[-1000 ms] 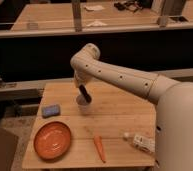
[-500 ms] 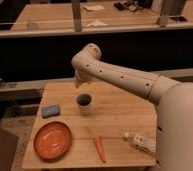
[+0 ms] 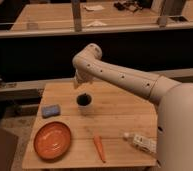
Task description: Place the eraser in the ceramic cup
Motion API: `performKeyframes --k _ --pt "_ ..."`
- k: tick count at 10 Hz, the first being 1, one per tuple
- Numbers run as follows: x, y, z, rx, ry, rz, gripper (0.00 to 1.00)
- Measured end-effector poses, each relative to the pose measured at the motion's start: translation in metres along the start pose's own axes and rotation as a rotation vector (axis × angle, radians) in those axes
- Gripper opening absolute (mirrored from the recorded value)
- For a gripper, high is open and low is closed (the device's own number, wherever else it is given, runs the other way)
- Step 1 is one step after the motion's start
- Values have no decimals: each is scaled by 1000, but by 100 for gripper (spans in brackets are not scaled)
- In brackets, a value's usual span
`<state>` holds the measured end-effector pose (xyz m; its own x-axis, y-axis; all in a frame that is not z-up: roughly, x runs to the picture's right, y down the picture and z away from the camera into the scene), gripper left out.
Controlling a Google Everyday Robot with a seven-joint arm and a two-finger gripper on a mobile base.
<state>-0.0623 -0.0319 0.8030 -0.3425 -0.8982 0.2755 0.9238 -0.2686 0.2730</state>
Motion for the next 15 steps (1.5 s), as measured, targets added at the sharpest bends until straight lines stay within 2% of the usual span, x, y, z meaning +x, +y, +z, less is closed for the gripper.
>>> performKeyframes --k 4,15 --pt "-1 1 1 11 -4 12 62" --pt "-1 1 1 12 -4 12 62"
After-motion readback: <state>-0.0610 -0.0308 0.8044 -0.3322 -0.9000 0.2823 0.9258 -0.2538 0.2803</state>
